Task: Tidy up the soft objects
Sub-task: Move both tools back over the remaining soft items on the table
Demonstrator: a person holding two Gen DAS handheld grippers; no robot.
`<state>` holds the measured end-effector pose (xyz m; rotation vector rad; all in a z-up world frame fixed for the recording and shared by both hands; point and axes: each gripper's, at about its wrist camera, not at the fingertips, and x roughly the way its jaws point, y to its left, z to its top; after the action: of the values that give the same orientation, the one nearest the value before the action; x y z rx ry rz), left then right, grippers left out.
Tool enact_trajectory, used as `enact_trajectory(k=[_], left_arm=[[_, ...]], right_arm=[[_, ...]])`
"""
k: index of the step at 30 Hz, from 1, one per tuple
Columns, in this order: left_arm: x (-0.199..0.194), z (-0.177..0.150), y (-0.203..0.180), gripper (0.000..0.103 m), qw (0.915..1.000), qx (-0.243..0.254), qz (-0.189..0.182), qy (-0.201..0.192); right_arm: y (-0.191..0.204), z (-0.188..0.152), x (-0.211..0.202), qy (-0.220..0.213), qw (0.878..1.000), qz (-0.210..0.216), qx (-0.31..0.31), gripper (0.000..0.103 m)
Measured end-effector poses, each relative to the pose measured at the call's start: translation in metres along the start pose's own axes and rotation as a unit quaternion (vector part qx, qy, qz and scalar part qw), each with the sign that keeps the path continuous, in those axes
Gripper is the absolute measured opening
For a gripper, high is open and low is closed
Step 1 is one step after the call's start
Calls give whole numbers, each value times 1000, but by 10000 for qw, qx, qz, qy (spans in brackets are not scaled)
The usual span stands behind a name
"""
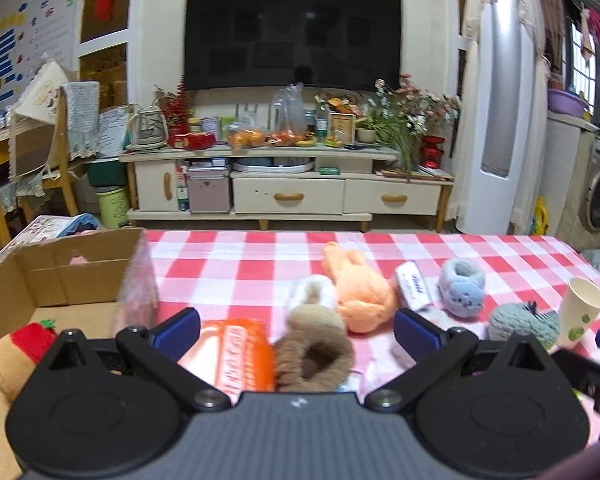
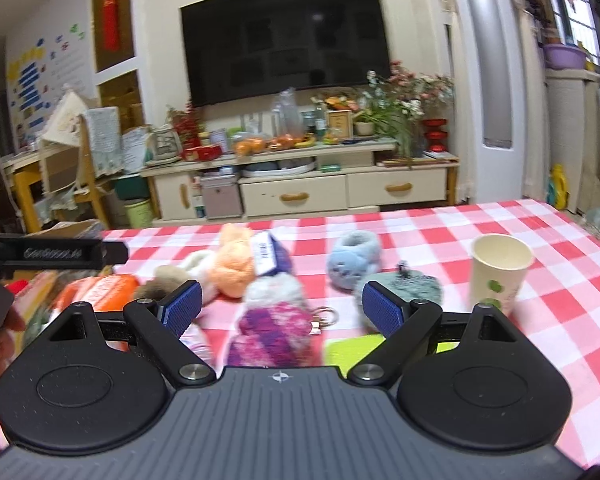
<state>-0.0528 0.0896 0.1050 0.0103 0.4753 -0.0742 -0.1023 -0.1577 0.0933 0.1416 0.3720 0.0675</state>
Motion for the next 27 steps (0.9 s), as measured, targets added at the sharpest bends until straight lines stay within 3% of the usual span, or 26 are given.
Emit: enact_trajectory(k=[17, 27], left_arm=[[14, -23, -76, 102, 9938, 810, -689, 323], [35, -40, -116, 102, 9849, 1224, -1012, 687]], right_arm=[[-33, -12, 10, 91, 9955, -713, 622, 103], [-33, -12, 32, 370, 9948, -609, 724, 103]])
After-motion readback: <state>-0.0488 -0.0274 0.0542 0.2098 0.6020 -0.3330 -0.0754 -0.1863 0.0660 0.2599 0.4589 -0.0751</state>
